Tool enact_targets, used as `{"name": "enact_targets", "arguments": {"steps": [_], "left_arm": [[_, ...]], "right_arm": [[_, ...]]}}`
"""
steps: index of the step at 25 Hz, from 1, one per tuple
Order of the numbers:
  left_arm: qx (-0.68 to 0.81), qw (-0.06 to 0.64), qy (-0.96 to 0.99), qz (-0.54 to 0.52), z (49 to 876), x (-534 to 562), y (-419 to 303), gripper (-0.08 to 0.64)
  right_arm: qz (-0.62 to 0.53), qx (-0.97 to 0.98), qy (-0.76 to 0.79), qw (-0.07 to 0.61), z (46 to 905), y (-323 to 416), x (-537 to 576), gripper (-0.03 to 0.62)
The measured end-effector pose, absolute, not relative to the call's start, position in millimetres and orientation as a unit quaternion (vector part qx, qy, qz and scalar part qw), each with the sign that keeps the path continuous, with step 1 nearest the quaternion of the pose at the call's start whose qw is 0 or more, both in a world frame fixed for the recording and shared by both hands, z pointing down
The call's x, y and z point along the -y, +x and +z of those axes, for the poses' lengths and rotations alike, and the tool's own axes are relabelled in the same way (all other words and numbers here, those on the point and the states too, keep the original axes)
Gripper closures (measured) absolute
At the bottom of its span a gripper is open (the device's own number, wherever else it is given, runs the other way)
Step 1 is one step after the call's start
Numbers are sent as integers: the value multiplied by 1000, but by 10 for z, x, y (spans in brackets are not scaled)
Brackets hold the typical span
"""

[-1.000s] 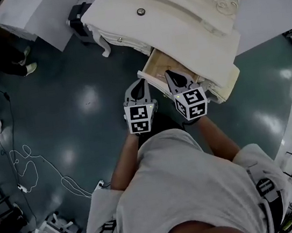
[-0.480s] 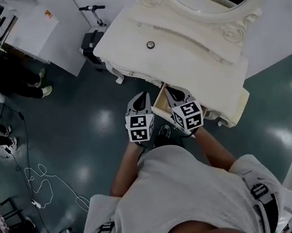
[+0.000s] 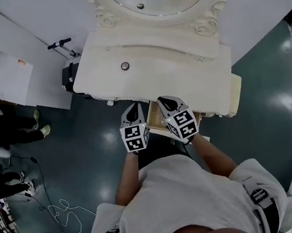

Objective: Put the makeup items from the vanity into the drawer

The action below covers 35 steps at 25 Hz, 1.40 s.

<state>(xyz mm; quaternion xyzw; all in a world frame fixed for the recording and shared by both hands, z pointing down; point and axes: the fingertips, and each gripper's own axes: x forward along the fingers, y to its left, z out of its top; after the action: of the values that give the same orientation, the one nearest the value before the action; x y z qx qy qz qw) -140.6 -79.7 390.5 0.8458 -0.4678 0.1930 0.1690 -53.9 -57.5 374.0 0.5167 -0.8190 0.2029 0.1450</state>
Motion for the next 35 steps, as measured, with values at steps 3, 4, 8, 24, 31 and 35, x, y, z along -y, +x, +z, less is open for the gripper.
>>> {"name": "enact_targets", "arguments": {"steps": [3, 4, 8, 24, 31, 35], "left_arm": [[449, 171, 854, 199, 3961, 919, -1316, 552], [445, 175, 856, 198, 3989, 954, -1293, 552], [414, 176, 869, 205, 4135, 1143, -1156, 552], [301, 189, 900, 251, 4599, 1853, -1173, 552], [255, 202, 912, 250, 4722, 2178, -1245, 552], [230, 193, 921, 247, 4722, 2369, -1133, 552]], "right_arm": [[220, 805, 530, 149, 3876, -497, 652, 577], [223, 802, 533, 151, 3913, -503, 679, 577], [230, 790, 544, 162, 4030, -528, 867, 577], [280, 732, 596, 172, 4436, -778, 1617, 577], [289, 697, 632, 180, 4525, -861, 1901, 577], [295, 681, 646, 177, 4549, -855, 2028, 577]]}}
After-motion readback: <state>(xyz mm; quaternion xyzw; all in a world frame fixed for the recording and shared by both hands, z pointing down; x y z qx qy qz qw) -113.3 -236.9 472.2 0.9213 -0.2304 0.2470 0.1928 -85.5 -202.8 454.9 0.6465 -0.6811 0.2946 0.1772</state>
